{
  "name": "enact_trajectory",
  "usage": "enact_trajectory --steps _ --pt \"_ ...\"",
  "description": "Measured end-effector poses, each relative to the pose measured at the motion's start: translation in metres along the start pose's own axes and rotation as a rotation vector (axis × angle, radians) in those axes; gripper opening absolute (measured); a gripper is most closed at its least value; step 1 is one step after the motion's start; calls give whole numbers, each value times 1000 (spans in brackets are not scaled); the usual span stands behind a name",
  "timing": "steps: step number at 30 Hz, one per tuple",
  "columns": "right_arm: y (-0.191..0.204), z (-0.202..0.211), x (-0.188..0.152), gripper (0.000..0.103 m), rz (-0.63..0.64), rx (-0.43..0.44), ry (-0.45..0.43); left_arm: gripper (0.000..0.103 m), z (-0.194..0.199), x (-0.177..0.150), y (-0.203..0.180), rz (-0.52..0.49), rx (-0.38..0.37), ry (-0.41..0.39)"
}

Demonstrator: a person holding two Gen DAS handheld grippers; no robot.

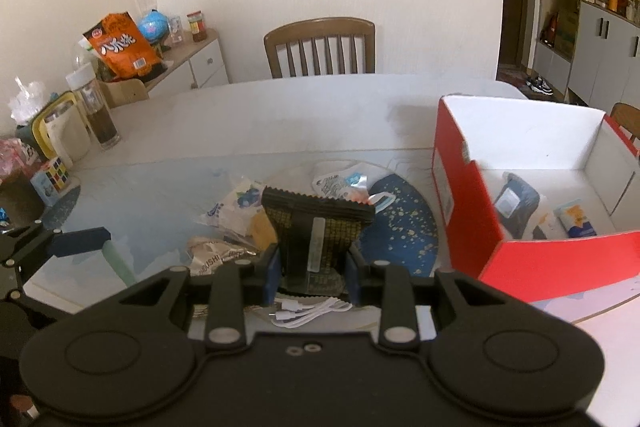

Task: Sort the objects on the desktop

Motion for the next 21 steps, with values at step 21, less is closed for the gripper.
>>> enact_trajectory --steps 21 --pt "-65 44 32 31 -7 41 -68 98 0 75 -58 -90 38 -90"
Point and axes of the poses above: each gripper's, at about its wrist camera, not at the fingertips, and z roughly against the way its jaws point, y to its left, x to its top, the point moved 9 cm from there along -z, roughly the way its jaws point, and after that the axes turned 2 degrees about -x, right-handed, at the moved point
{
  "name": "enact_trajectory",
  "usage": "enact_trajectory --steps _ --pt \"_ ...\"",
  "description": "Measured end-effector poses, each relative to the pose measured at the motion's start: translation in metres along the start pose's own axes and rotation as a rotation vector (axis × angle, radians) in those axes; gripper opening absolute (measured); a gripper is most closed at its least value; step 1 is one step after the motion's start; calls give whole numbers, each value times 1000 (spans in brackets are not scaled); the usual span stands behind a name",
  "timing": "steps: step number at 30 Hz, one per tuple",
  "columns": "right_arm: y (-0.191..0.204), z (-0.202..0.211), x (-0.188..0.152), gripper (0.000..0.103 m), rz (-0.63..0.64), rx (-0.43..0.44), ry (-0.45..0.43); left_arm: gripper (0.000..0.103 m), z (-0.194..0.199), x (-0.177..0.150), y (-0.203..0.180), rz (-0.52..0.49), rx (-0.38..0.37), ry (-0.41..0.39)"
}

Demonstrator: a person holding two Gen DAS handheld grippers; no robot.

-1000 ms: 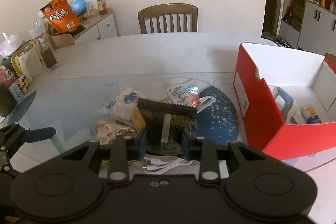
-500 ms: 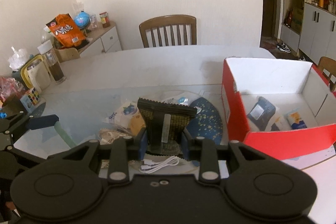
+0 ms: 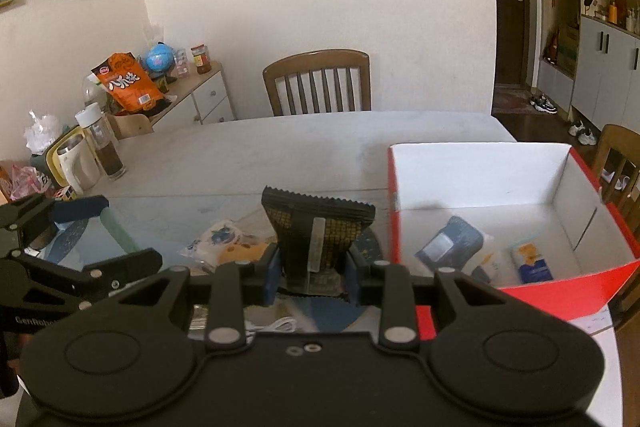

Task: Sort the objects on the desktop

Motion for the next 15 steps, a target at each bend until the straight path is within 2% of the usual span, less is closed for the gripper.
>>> enact_trajectory --steps 15 --pt "-78 19 16 32 -18 -15 -8 98 -37 48 -72 -36 -44 -34"
Point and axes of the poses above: each gripper's, at about its wrist camera, not at the fingertips, and z roughly against the way its jaws point, y to its left, x to its top, the point moved 9 cm from there along -z, roughly the way its jaws point, and after that the axes turned 2 degrees about -x, right-handed, at the moved point
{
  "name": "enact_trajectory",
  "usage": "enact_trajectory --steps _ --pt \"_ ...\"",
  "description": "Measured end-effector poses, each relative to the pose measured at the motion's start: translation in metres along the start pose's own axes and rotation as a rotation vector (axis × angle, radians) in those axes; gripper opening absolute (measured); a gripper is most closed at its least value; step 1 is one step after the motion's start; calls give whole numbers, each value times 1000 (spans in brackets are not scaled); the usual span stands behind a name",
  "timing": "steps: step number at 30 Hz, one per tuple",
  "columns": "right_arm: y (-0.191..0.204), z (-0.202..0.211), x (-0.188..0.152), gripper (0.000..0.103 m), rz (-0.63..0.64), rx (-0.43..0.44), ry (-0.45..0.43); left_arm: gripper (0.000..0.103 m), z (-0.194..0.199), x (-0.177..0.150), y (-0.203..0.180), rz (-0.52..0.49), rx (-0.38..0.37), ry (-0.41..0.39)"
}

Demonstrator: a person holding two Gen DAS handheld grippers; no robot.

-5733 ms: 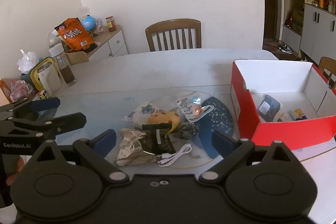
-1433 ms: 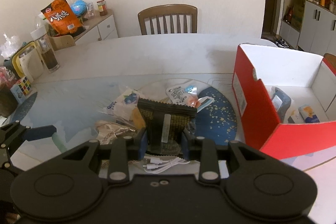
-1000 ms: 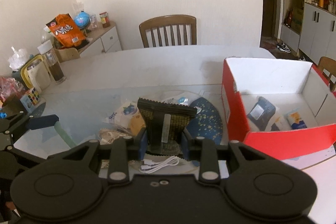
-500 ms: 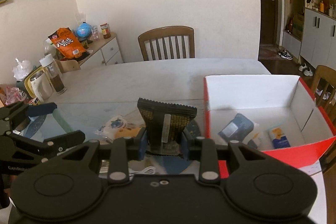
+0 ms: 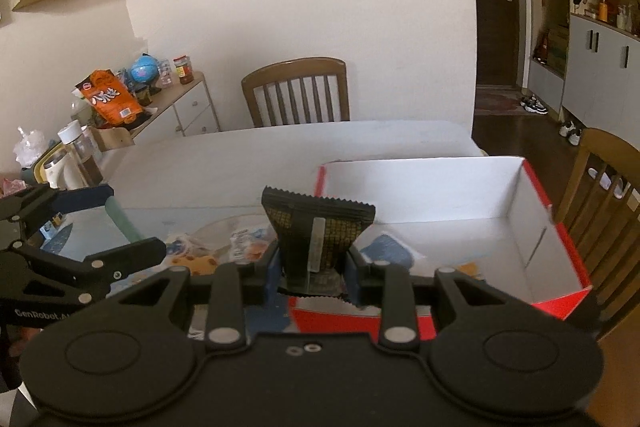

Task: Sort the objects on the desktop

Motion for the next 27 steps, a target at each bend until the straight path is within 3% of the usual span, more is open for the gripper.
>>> enact_trajectory --steps 12,27 --pt "-53 -11 5 32 -8 -17 27 98 -43 25 -42 -37 -54 28" --pt "-95 -37 10 32 21 -55 78 98 -95 43 -62 -36 -119 67"
Point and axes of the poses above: each gripper's, at about its wrist camera, not at the fingertips, and z roughly against the way its jaws point, y to its left, x to its top, the point moved 9 cm from there along -z, roughly the way its jaws point, and after that the axes turned 2 degrees about -x, right-handed, at the moved point
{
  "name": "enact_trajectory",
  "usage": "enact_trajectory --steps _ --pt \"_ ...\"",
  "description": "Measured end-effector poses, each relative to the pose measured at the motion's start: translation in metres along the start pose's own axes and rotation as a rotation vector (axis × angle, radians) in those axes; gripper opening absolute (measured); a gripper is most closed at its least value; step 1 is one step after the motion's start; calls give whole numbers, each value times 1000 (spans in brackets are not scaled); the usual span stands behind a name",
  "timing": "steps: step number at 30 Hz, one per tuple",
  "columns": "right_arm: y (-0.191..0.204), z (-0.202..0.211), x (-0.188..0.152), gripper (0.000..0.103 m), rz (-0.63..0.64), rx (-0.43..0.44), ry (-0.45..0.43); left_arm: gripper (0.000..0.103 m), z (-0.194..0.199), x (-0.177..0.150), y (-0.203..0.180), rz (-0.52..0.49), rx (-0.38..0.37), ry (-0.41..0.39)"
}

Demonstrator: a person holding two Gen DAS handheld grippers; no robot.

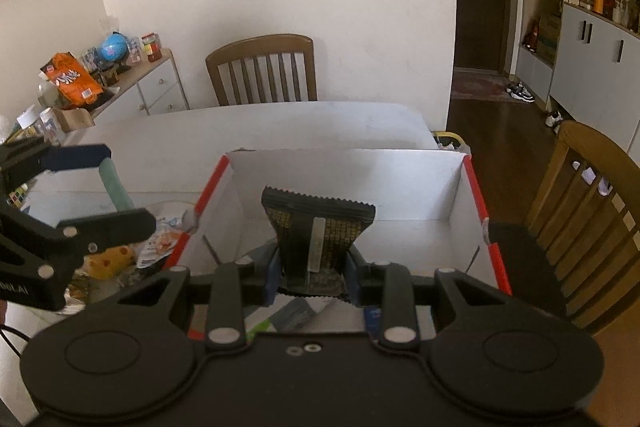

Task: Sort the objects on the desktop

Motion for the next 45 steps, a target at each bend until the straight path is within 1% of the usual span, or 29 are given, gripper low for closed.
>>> enact_trajectory --steps 5,13,18,25,31,35,40,45 --pt "-15 -10 2 31 2 -6 24 98 -16 4 -5 -15 -25 16" --pt "-30 -27 2 32 31 -24 62 98 -43 1 -22 -45 -65 55" --pt "-35 -41 6 31 51 -10 88 98 -59 3 -31 -60 -99 85" --pt "-49 -63 11 31 82 -13 133 98 -80 0 -43 -112 -106 131" --pt "-54 -79 9 31 98 -15 167 98 -89 -4 -47 -77 -127 153" --pt "-57 -83 10 31 97 -13 175 98 -95 -8 -51 -77 -135 167" --pt "-60 -93 6 31 109 -18 214 98 -111 -11 -56 -78 -119 214" --pt "-66 -106 6 31 117 -38 250 98 -119 -14 -54 -61 -132 262"
Point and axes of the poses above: each gripper's, at about its wrist camera, not at the fingertips, and z roughly against the way its jaws point, y to its left, x to its top, the point moved 9 cm from there along -z, roughly the way its jaws point, and after that the axes turned 2 degrees about -x, right-handed, at the moved point
